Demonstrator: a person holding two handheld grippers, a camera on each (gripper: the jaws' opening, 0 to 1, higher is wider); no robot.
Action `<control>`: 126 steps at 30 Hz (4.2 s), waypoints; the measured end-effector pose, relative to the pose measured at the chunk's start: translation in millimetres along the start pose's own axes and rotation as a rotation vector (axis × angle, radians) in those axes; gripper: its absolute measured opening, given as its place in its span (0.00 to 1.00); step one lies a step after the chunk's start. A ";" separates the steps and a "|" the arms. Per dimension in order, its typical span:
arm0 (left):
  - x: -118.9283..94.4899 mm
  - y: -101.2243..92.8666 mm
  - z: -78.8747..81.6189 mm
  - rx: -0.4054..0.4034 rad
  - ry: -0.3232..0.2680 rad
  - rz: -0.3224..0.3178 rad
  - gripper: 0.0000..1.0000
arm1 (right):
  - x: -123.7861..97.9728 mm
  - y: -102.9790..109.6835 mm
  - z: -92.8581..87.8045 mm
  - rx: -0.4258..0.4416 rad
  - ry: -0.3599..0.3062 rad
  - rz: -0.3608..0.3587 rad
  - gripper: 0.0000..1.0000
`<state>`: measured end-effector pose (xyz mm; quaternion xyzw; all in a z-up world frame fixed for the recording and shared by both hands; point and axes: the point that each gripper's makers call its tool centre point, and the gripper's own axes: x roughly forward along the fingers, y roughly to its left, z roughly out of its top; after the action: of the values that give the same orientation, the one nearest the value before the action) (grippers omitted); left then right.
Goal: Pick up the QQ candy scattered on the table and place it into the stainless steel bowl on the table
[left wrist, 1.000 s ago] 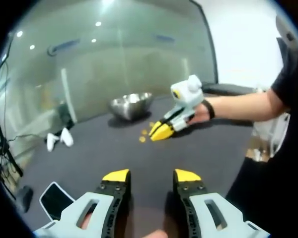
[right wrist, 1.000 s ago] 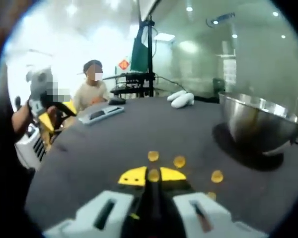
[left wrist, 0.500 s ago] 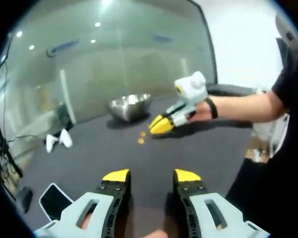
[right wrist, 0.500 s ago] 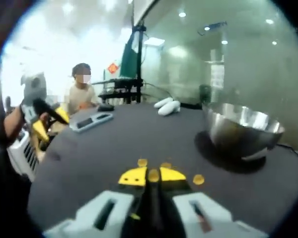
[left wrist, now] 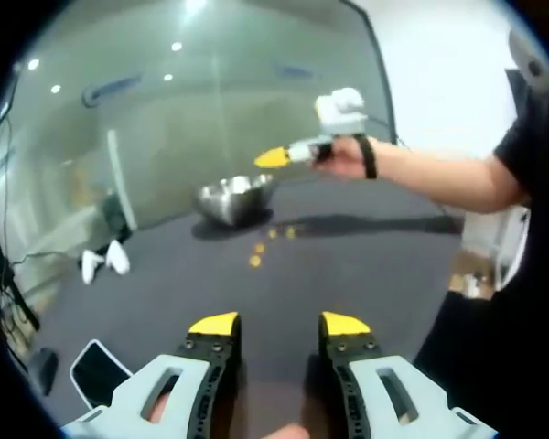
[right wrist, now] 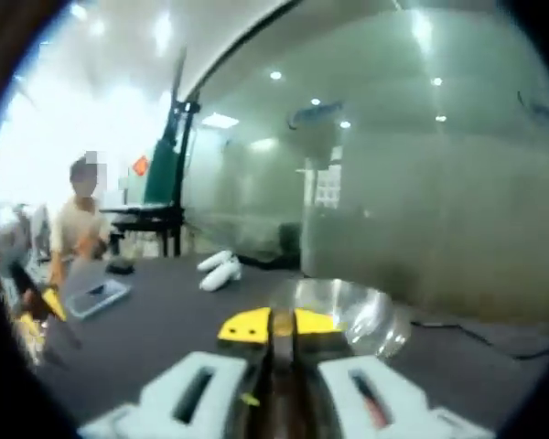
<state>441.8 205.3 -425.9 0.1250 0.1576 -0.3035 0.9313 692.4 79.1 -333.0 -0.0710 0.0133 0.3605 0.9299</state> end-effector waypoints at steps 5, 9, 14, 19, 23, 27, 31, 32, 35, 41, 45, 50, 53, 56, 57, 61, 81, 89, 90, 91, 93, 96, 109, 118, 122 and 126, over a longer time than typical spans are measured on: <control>4.3 -4.0 6.6 0.007 -0.015 -0.007 0.35 | 28.8 -13.9 4.0 -0.022 0.026 -0.023 0.09; 4.5 -7.5 8.4 0.016 -0.015 -0.019 0.35 | 48.6 -28.7 -0.1 -0.032 0.054 -0.036 0.09; 3.0 -7.4 8.8 0.021 -0.009 -0.018 0.35 | 58.9 -37.4 -6.9 0.003 0.080 -0.036 0.11; 1.7 -6.4 9.6 0.014 -0.012 -0.012 0.35 | 52.4 -47.7 -13.3 0.044 0.069 -0.088 0.21; 1.6 -10.4 9.5 0.022 -0.010 -0.023 0.35 | 47.7 -52.1 -17.6 0.107 0.072 -0.098 0.20; 2.0 -9.3 10.1 0.018 -0.012 -0.020 0.35 | 39.0 -37.6 -4.4 -0.024 0.036 -0.071 0.19; 3.4 -8.7 10.6 0.018 -0.012 -0.018 0.35 | 26.1 -30.8 -6.5 0.023 0.025 -0.016 0.19; 3.5 -9.7 11.2 0.020 -0.014 -0.022 0.35 | 21.4 -30.5 -9.1 0.025 0.030 -0.011 0.19; 3.5 -10.9 11.3 0.023 -0.013 -0.027 0.35 | 5.3 -26.0 -13.5 0.035 0.040 0.006 0.19; 3.0 -8.5 10.0 0.018 -0.013 -0.021 0.35 | -31.2 -14.3 -11.6 0.066 0.011 0.059 0.19; 2.5 -8.9 10.6 0.017 -0.015 -0.023 0.35 | -56.7 -4.8 -27.5 0.054 0.030 0.063 0.19; 2.8 -12.3 12.1 0.028 -0.016 -0.034 0.35 | -79.9 4.2 -49.1 0.043 0.064 0.083 0.19; 2.7 -11.3 12.1 0.028 -0.016 -0.030 0.35 | -92.4 8.6 -60.0 0.015 0.081 0.070 0.19; 2.7 -10.1 11.0 0.025 -0.014 -0.029 0.35 | -101.0 17.2 -72.0 0.002 0.106 0.087 0.19; 2.7 -9.5 10.8 0.026 -0.014 -0.027 0.35 | -103.7 19.0 -75.2 0.001 0.110 0.089 0.19; 2.1 -8.2 11.0 0.022 -0.018 -0.024 0.35 | -113.2 22.2 -85.3 0.018 0.119 0.088 0.19; 3.4 -10.3 8.7 0.022 -0.017 -0.030 0.35 | -110.7 41.1 -115.7 0.064 0.139 0.156 0.20; -0.7 -6.4 6.6 0.015 -0.015 -0.017 0.35 | -81.9 46.2 -120.5 0.127 0.135 0.194 0.19; -1.0 -6.0 6.3 0.017 -0.013 -0.015 0.35 | -76.7 47.5 -124.2 0.109 0.153 0.198 0.19; -1.3 -5.8 6.1 0.016 -0.014 -0.015 0.35 | -72.6 48.6 -126.3 0.103 0.163 0.200 0.19; -1.1 -5.7 5.4 0.011 -0.016 -0.016 0.35 | -65.2 52.2 -126.8 0.096 0.163 0.214 0.19; 0.4 -5.4 2.0 0.008 -0.006 -0.015 0.35 | -55.2 58.8 -130.2 0.070 0.178 0.231 0.19; -4.3 0.8 -1.9 -0.007 -0.009 -0.001 0.35 | -33.7 64.2 -140.3 0.047 0.231 0.260 0.16; -4.0 -0.4 -3.2 -0.009 -0.008 -0.002 0.35 | -33.0 67.1 -140.9 0.009 0.236 0.264 0.10; -3.3 -1.4 -3.3 -0.005 -0.005 -0.004 0.35 | -33.2 67.6 -140.8 0.009 0.234 0.266 0.10; -3.5 -1.7 -2.5 -0.004 -0.008 -0.005 0.35 | -35.1 67.1 -139.8 0.010 0.234 0.262 0.10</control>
<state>437.6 206.7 -427.1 0.1214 0.1549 -0.3059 0.9315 625.0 84.8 -476.9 -0.1057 0.1326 0.4677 0.8675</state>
